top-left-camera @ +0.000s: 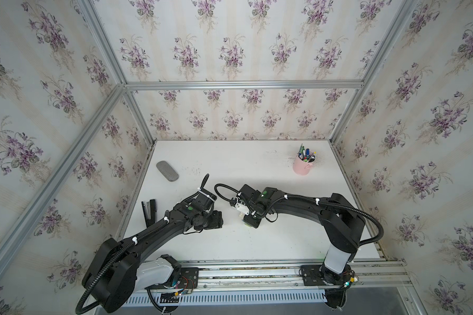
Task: Assemble the letter y with lego
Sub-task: Pick up the lego brick from the center of the board, then place the lego brick at the center of the board.
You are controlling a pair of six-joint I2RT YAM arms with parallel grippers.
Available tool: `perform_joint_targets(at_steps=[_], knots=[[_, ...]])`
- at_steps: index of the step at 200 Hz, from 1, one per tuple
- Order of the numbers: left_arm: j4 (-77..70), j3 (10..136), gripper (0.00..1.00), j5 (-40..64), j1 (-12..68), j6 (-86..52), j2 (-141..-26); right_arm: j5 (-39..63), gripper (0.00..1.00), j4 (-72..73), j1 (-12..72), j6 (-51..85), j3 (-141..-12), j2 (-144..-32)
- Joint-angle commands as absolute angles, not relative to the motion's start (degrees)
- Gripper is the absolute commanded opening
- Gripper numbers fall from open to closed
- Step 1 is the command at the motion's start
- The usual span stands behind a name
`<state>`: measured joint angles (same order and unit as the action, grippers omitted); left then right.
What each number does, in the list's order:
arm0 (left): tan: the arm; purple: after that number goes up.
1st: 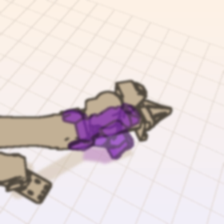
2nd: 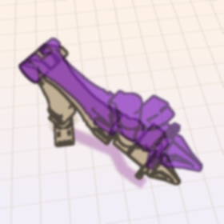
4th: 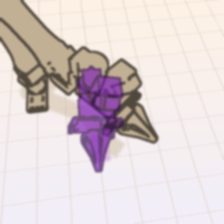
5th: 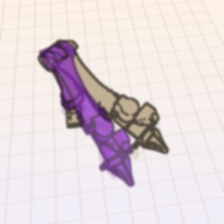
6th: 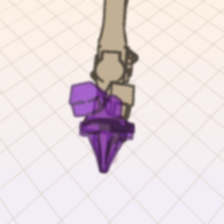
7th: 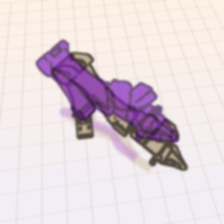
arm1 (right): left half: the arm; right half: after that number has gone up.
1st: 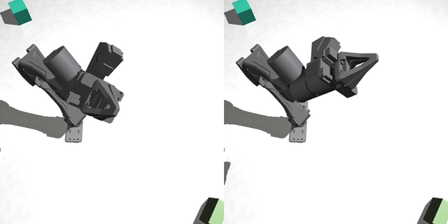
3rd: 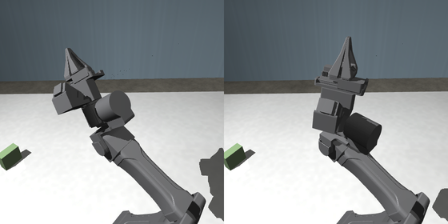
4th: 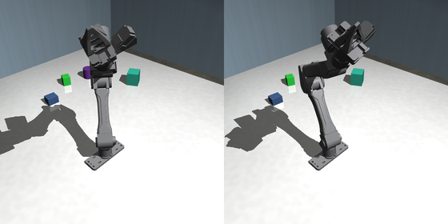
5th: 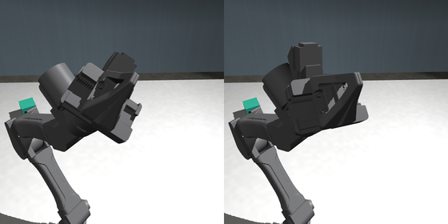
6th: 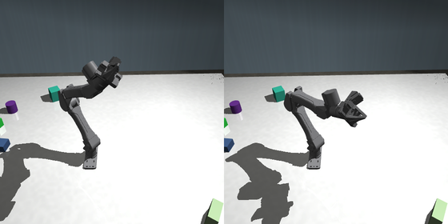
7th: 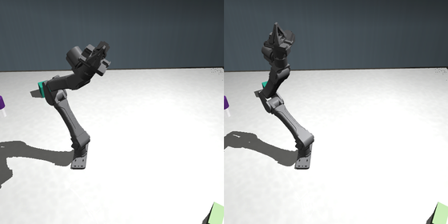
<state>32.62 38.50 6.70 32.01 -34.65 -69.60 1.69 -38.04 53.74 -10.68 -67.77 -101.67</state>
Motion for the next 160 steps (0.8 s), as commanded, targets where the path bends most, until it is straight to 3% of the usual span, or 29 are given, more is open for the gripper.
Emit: perform_joint_targets(at_steps=[1, 44, 110, 160], knots=[[32.5, 39.4, 0.72, 7.2, 32.0, -34.9, -70.1, 0.6, 0.16, -38.3, 52.1, -7.3, -67.1, -98.9], [32.1, 41.8, 0.72, 7.6, 32.0, -34.6, -72.4, -0.9, 0.17, -37.7, 47.2, -2.3, -65.2, -95.8], [31.0, 45.8, 0.72, 8.2, 32.1, -33.9, -76.2, -4.7, 0.17, -38.7, 43.0, 2.9, -65.3, -99.7], [30.9, 46.5, 0.72, 8.2, 32.2, -33.9, -76.7, -4.2, 0.24, -38.9, 42.7, 3.5, -66.0, -101.4]])
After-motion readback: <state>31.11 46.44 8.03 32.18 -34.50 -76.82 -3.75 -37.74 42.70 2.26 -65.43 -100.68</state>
